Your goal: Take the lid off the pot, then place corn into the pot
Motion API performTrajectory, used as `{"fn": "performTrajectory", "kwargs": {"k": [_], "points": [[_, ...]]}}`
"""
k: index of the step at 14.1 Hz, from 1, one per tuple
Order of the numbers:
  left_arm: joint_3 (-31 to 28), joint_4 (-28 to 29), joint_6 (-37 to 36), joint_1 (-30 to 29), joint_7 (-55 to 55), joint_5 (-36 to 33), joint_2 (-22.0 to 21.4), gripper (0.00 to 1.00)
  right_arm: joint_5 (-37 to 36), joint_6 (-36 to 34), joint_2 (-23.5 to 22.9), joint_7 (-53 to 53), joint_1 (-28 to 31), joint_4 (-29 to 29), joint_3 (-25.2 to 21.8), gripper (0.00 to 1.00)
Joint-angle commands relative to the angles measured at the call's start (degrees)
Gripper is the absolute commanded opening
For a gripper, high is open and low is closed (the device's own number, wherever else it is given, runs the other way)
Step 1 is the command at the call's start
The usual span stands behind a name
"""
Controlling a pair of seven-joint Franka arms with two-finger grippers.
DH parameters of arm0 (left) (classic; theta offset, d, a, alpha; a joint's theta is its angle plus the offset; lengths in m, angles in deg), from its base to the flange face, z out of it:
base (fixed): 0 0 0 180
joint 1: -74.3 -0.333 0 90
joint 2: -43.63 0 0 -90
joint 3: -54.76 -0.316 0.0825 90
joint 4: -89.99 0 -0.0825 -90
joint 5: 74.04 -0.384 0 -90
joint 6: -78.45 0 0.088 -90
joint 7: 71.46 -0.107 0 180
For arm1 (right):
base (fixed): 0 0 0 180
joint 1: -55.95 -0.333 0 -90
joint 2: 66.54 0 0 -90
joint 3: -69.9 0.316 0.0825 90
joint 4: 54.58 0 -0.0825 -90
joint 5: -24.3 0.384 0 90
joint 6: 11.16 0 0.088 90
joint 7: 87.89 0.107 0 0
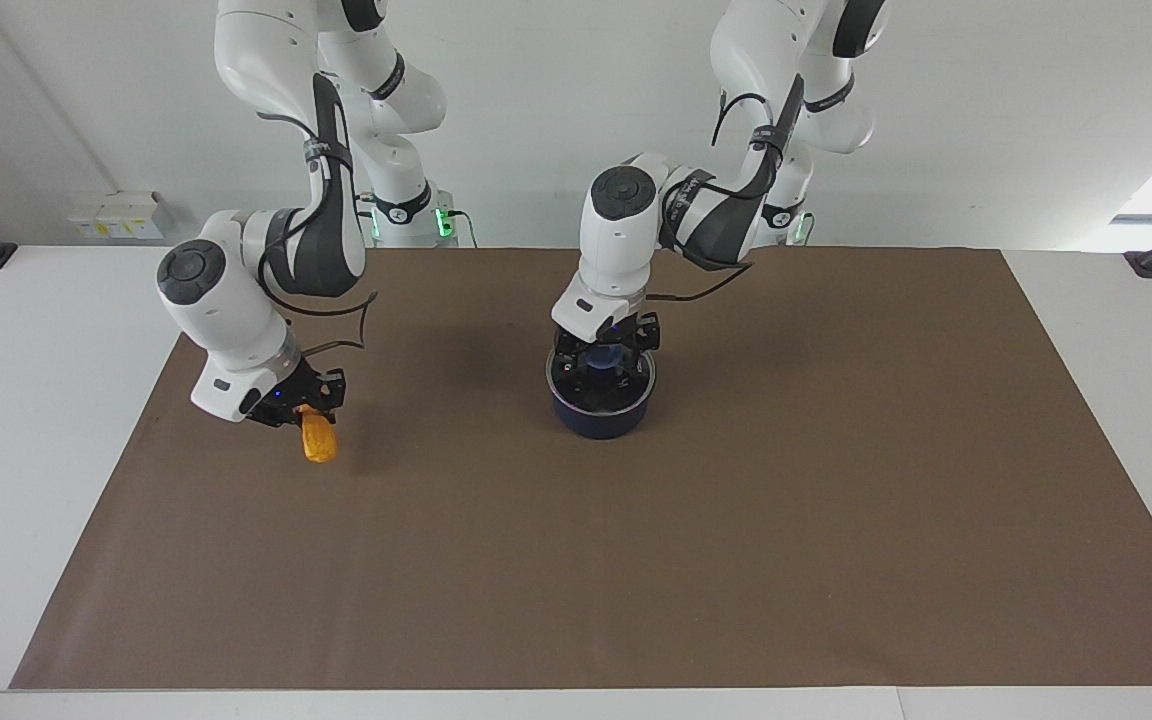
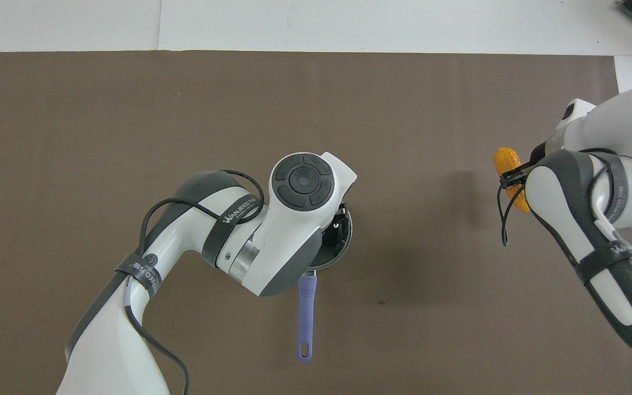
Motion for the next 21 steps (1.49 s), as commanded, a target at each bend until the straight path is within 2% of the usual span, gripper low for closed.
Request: {"fn": "performTrajectory", "kwargs": {"k": [1, 2, 4, 5, 8, 10, 12, 16, 19, 21], "points": [[-0.9, 0.5, -0.7, 0.9, 1.0, 0.7, -0.7, 0.81, 0.7, -1.8, 3.9, 4.8, 0.1, -0.7, 0.4, 0.00], [-0.9, 0.4, -0.8, 0.9, 1.0, 0.7, -0.8, 0.69, 0.5, -2.7, 4.4, 4.8, 0.2, -0.6, 0.3, 0.00], [-0.9, 0.0, -1.5, 0.8, 1.0, 0.7, -1.2, 0.38, 0.0, -4.3, 6.1, 5.0, 0.3, -0.5, 0.3, 0.00], [-0.9, -0.3, -2.0, 0.8, 1.0, 0.7, -1.5, 0.27, 0.0, -5.2, 7.2, 5.7, 0.3, -0.5, 0.2, 0.00], [-0.9, -2.5, -4.4, 0.8, 1.0, 0.6, -1.6, 0.06, -0.3, -8.7, 10.6, 10.1, 0.3, 0.3, 0.1, 0.00], [-0.9, -4.0, -6.3, 0.7, 1.0, 0.6, -1.7, 0.00, -0.4, -14.2, 12.0, 12.2, 0.2, 3.9, 0.2, 0.00], [-1.0, -6.2, -8.9, 0.0, 0.7, 0.5, -1.9, 0.00, -0.2, -18.4, 13.3, 14.4, 0.2, 6.6, 0.4, 0.00], [-1.7, -6.4, -9.8, -0.8, 0.2, 0.0, -3.9, 0.00, 0.0, -18.8, 14.4, 18.6, -1.2, 7.1, 1.4, 0.00], [-1.7, -6.0, -11.3, -5.0, -2.1, 0.3, -5.7, 0.00, -0.3, -18.5, 14.6, 21.9, -3.8, 6.9, 1.4, 0.00], [-1.7, -6.3, -13.8, -9.0, -8.3, 0.6, -6.5, 0.00, -0.3, -18.4, 14.4, 25.8, -6.4, 6.6, 1.4, 0.00]]}}
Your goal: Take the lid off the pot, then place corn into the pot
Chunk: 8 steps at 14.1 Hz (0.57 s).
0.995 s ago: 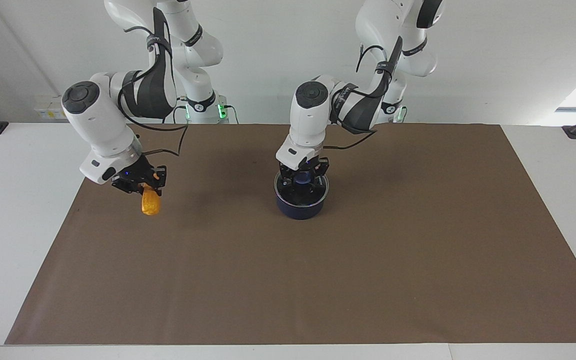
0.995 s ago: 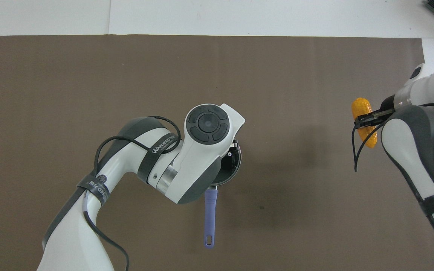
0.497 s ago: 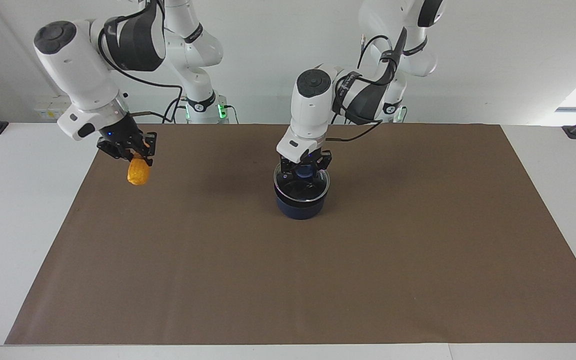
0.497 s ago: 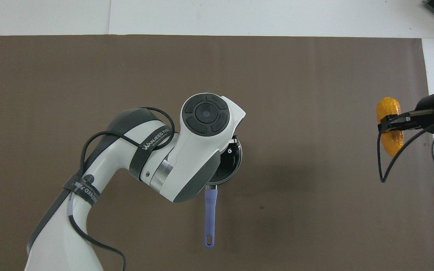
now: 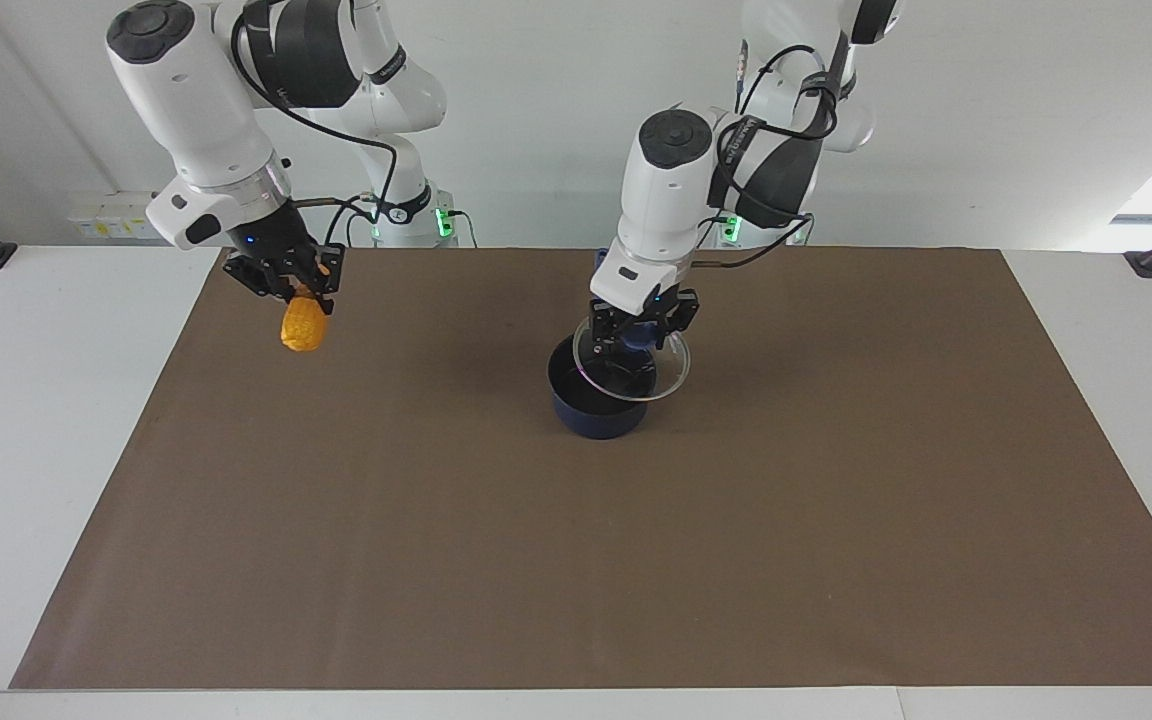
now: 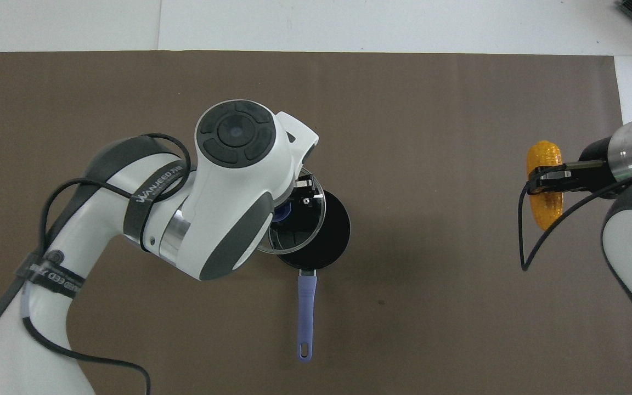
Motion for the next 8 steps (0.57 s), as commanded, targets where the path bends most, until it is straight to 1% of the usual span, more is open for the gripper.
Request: {"fn": "performTrajectory", "kwargs": {"k": [1, 3, 5, 6, 8], "points": [[0.3, 0.0, -4.0, -5.3, -9.1, 0.5, -2.1, 0.00, -0.2, 0.2, -0.5, 6.3, -3.5, -0.1, 0.4, 0.00], [0.3, 0.0, -5.5, -8.5, -14.7, 0.0, -2.1, 0.00, -0.3, 0.6, -1.0, 10.8, -7.4, -0.1, 0.4, 0.00], [0.3, 0.0, -6.3, -11.7, -20.4, -0.1, -2.0, 0.00, -0.1, 1.4, -2.0, 12.8, -11.2, -0.1, 0.5, 0.00], [0.3, 0.7, -5.7, -13.2, -21.8, 0.0, -2.1, 0.00, -0.1, 1.5, -2.9, 14.1, -13.5, -0.1, 0.5, 0.00], [0.3, 2.5, -5.2, -16.8, -26.0, 0.0, -2.7, 0.00, -0.1, 3.5, -5.1, 20.1, -18.4, -0.1, 0.5, 0.00]]}}
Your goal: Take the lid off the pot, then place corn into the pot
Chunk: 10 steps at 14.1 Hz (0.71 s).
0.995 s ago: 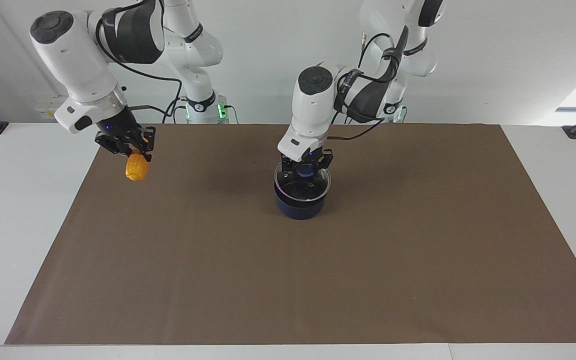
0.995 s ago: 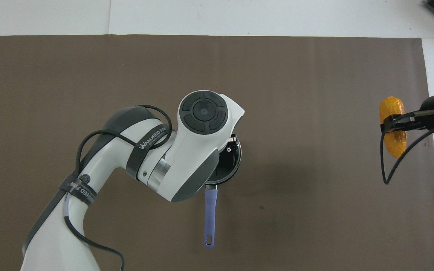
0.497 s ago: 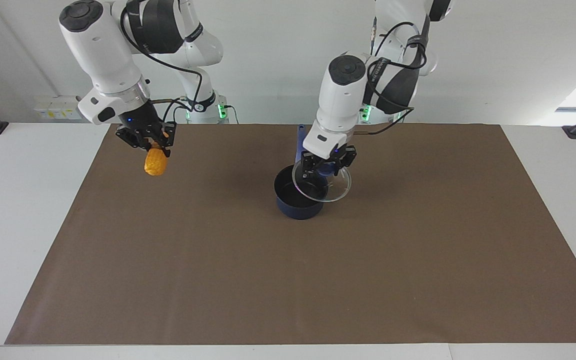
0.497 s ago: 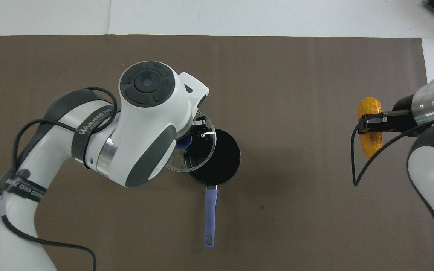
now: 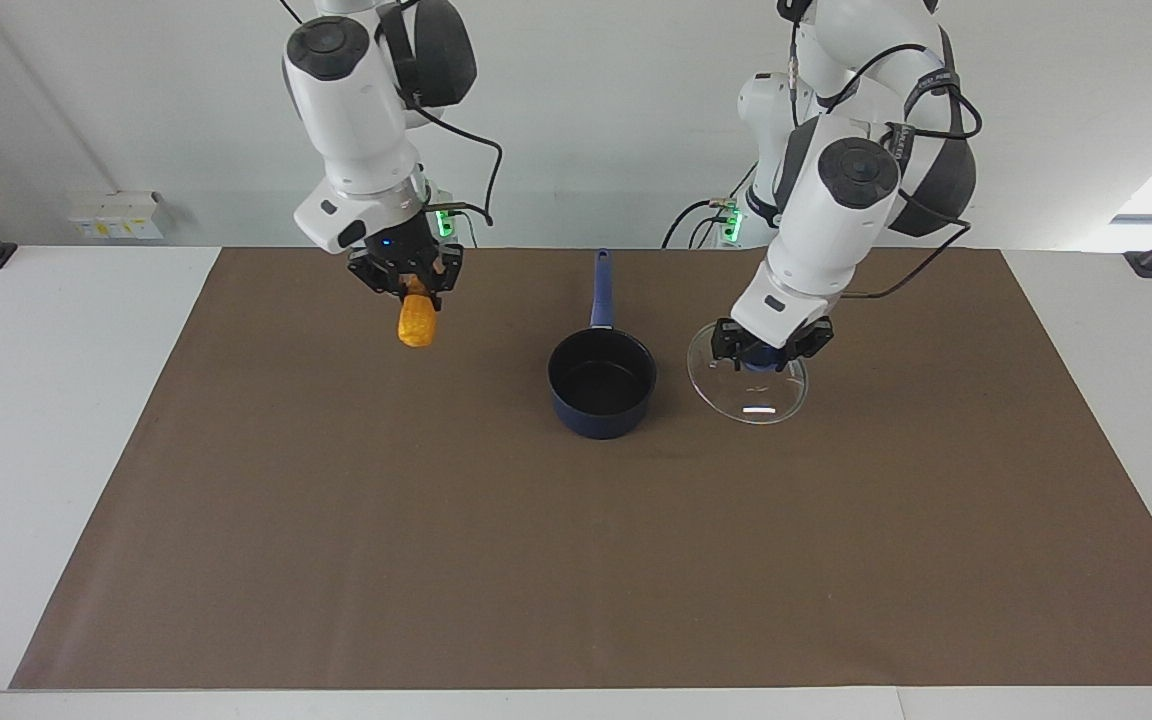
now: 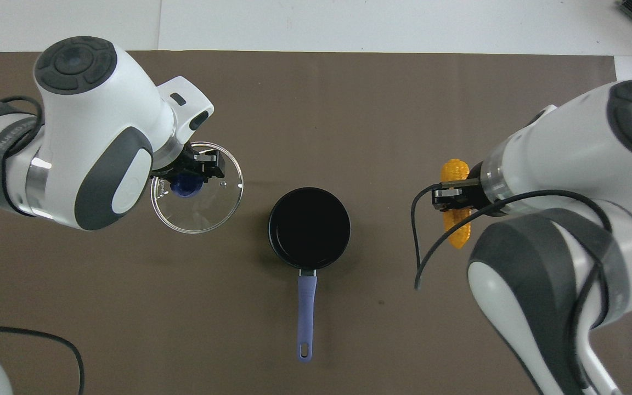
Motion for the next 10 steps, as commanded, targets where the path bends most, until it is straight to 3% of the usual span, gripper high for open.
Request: {"fn": "performTrajectory", "kwargs": {"k": [1, 4, 7, 10], "points": [[0.5, 2.2, -0.4, -4.7, -7.5, 0.0, -1.4, 0.00, -0.2, 4.0, -3.9, 8.1, -5.4, 0.1, 0.0, 0.00], [0.4, 5.3, 1.2, -9.0, -14.9, -0.2, -1.7, 0.00, 1.0, 9.1, -7.9, 13.0, -9.9, 0.2, 0.0, 0.00], [0.2, 14.8, 9.2, -12.0, -20.8, -3.0, -4.1, 0.00, 1.3, 14.0, -10.5, 17.4, -13.8, 0.6, 0.0, 0.00], [0.2, 23.9, 18.4, -15.2, -26.6, -4.3, -6.6, 0.00, 3.4, 18.6, -13.6, 17.8, -14.1, 0.7, 0.6, 0.00]]}}
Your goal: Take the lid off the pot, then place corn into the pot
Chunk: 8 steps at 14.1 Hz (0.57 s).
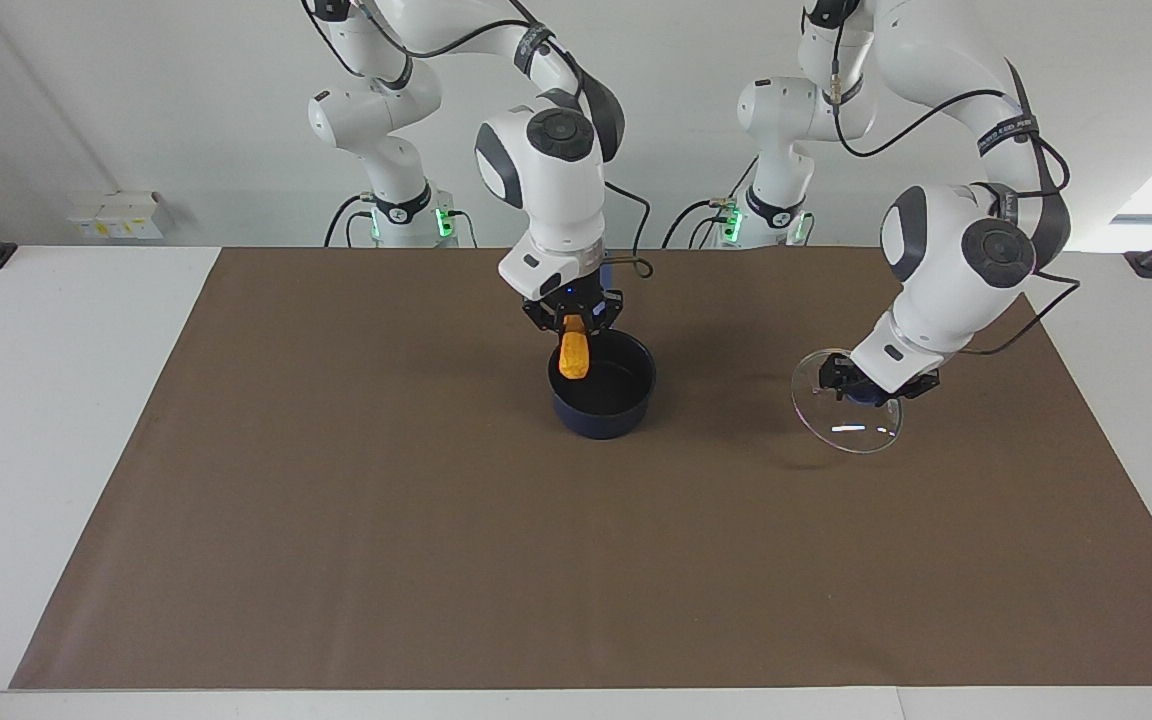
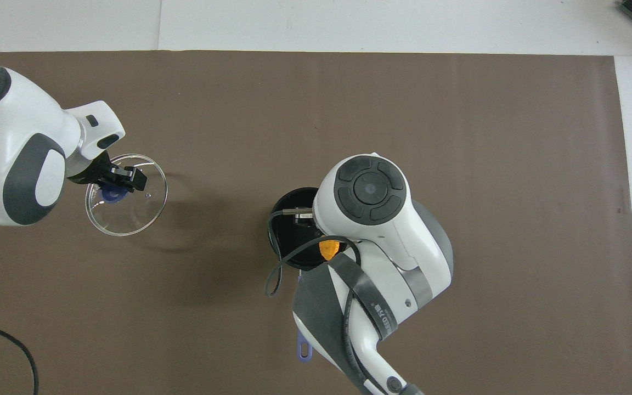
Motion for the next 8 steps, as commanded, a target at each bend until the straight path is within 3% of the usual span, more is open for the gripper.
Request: {"fn": "performTrajectory", "kwargs": {"k": [1, 5, 6, 7, 8], "points": [[0.5, 11.2, 9.2, -2.5, -4.2, -3.1, -5.2, 0.00, 2.1, 4.0, -2.8, 0.7, 0.4, 0.8, 0.5, 0.00], [0.5, 20.0, 21.0, -4.5, -5.5, -6.4, -5.2, 0.00, 2.2, 9.8, -6.6, 1.6, -0.1, 0.7, 1.9, 0.00], [0.5, 20.2, 21.4, -4.9, -7.0, -6.4, -5.2, 0.31, 2.3, 9.9, -6.8, 1.7, -0.1, 0.7, 2.0, 0.00], [0.5, 20.0, 21.4, -5.4, -7.7, -6.3, -5.2, 0.99, 2.3, 9.9, -7.1, 1.7, -0.1, 0.7, 2.0, 0.00], [0.5, 19.5, 21.1, -5.4, -7.5, -6.3, -4.9, 1.00, 2.6, 10.1, -7.4, 1.6, -0.1, 0.7, 2.0, 0.00]]}}
